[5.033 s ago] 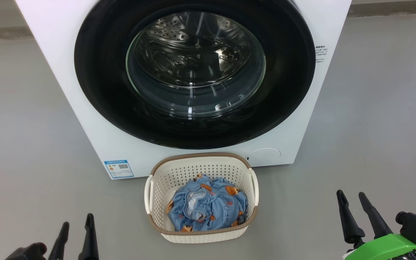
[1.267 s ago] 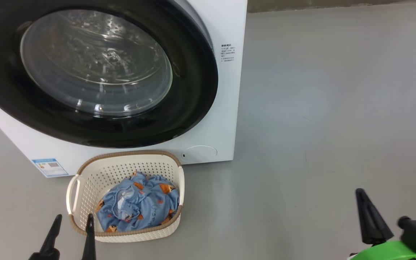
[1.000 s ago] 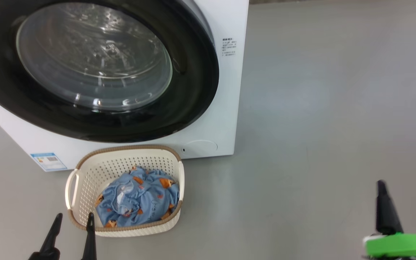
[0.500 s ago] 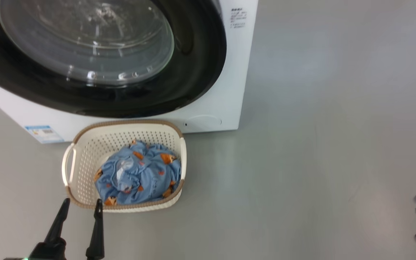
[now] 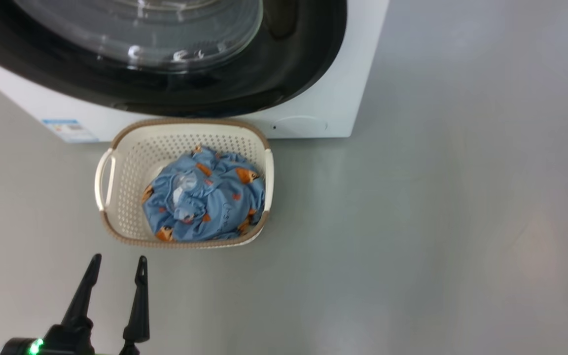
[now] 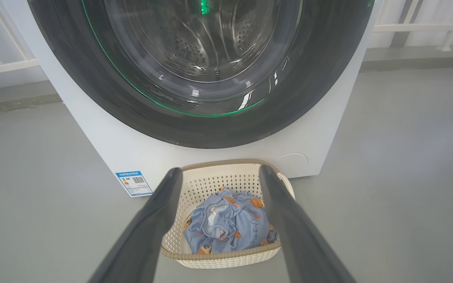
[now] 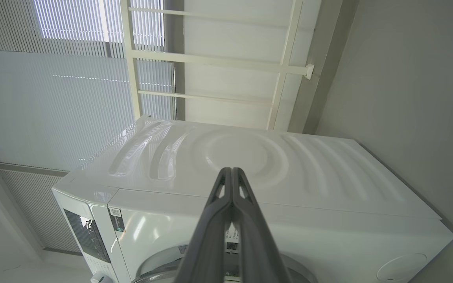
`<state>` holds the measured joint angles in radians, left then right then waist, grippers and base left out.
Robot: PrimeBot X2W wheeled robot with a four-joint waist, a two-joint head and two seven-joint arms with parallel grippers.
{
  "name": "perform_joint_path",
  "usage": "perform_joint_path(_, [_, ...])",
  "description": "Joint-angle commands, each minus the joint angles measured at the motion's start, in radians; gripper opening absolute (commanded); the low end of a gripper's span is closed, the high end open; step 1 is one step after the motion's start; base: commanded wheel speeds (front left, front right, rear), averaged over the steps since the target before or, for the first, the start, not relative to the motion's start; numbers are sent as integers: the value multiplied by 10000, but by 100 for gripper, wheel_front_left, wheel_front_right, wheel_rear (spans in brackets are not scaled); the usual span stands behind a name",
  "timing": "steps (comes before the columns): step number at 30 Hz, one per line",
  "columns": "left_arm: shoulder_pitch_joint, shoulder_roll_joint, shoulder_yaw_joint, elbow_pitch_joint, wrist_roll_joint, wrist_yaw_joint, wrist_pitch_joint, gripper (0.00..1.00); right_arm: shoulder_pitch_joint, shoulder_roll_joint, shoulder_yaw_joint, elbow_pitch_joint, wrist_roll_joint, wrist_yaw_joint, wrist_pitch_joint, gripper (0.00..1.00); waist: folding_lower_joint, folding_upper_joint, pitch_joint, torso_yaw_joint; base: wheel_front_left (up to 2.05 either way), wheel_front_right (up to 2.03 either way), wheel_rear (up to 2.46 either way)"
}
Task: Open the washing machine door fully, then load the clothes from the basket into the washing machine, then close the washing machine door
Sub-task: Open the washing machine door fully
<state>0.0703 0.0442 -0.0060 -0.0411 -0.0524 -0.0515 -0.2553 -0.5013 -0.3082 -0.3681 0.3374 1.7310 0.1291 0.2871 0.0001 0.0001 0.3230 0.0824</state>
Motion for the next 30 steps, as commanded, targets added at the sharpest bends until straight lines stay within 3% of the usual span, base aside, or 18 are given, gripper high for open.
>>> perform_joint_path(1, [-280,61,293,-315,-74,68,-65,100,-268,-237,96,-229,-78,16,180,0,0,-1,398,372,0,0,0])
perform_joint_path(14, [-412,61,-200,-598,-576,529,-65,100,-2449,-487,476,57,-1034,16,2029,0,0,-1,1352,1666,0,0,0])
perform_joint_path(30, [-664,61,-687,-610,-1218,1057,-65,100,-3894,-573,1581,67,-1775,16,2751,0,0,-1,1597,2803,0,0,0])
